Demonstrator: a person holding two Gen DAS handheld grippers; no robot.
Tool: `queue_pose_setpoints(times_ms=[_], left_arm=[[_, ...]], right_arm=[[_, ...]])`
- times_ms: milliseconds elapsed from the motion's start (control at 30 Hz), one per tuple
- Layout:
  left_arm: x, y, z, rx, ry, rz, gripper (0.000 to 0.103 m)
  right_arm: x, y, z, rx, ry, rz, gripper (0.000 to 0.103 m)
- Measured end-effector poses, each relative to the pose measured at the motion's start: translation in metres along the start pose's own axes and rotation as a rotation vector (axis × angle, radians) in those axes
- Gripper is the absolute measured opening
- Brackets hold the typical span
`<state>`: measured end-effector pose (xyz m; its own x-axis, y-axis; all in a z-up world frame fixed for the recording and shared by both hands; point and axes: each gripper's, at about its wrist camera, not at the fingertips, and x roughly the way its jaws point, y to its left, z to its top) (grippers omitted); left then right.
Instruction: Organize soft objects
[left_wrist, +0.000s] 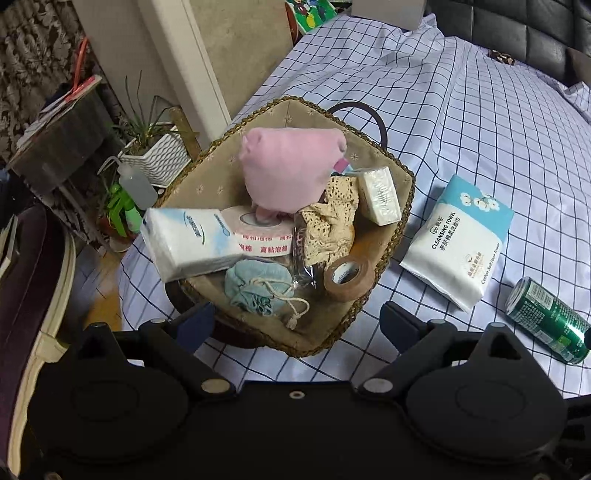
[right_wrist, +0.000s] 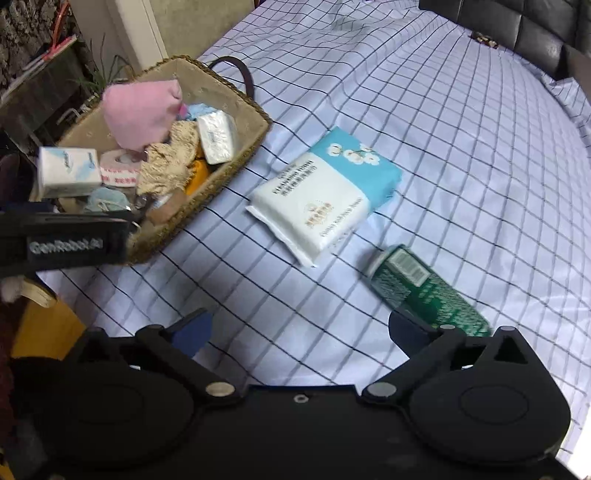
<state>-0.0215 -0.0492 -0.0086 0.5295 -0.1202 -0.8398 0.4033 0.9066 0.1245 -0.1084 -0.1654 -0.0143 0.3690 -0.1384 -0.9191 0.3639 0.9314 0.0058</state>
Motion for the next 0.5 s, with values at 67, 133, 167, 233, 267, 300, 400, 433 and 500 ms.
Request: queue_pose_setpoints(times_ms=[67, 133, 167, 233, 267, 300, 400, 433, 500], left_arm=[[0.0013, 0.0002, -0.0019, -0.007, 0.0, -0.008, 0.094], [0.0012, 0.0, -0.0033, -0.017, -0.009, -0.005, 0.094], [0.0002, -0.0007, -0.004, -0.022, -0.018, -0.001, 0.094], [-0.0019, -0.0009, -0.0049, -0.029, -0.035, 0.0, 0.094], [-0.0023, -0.0011, -0.0055, -0.03, -0.041, 0.004, 0.094], [-0.0022, -0.0017, -0.0057, -0.026, -0.043, 0.01, 0.094], [-0.0012, -0.0012, -0.0063, -0.024, -0.046, 0.022, 0.094], [-0.0007, -0.0003, -0.006, -0.026, -0.044, 0.021, 0.094], [-0.0001, 0.0025, -0.0063, -0.039, -0.041, 0.019, 0.094]], right_arm=[[0.0002, -0.0021, -0.0021, -0.001, -0.01, -0.022, 0.102], [0.0018, -0.005, -0.0029, 0.004, -0.008, -0.007, 0.102], [0.0022, -0.0066, -0.003, 0.012, -0.005, 0.006, 0.102], [0.0024, -0.0073, -0.0033, 0.021, -0.011, 0.022, 0.102], [0.002, -0.006, -0.0037, 0.018, -0.016, 0.022, 0.102], [0.0014, -0.0042, -0.0041, 0.011, -0.023, 0.022, 0.102], [-0.0018, -0.0006, -0.0053, 0.013, -0.065, 0.035, 0.102], [-0.0019, -0.0004, -0.0055, 0.02, -0.07, 0.038, 0.103], [-0.0003, -0.0018, -0.005, 0.038, -0.066, 0.048, 0.103]])
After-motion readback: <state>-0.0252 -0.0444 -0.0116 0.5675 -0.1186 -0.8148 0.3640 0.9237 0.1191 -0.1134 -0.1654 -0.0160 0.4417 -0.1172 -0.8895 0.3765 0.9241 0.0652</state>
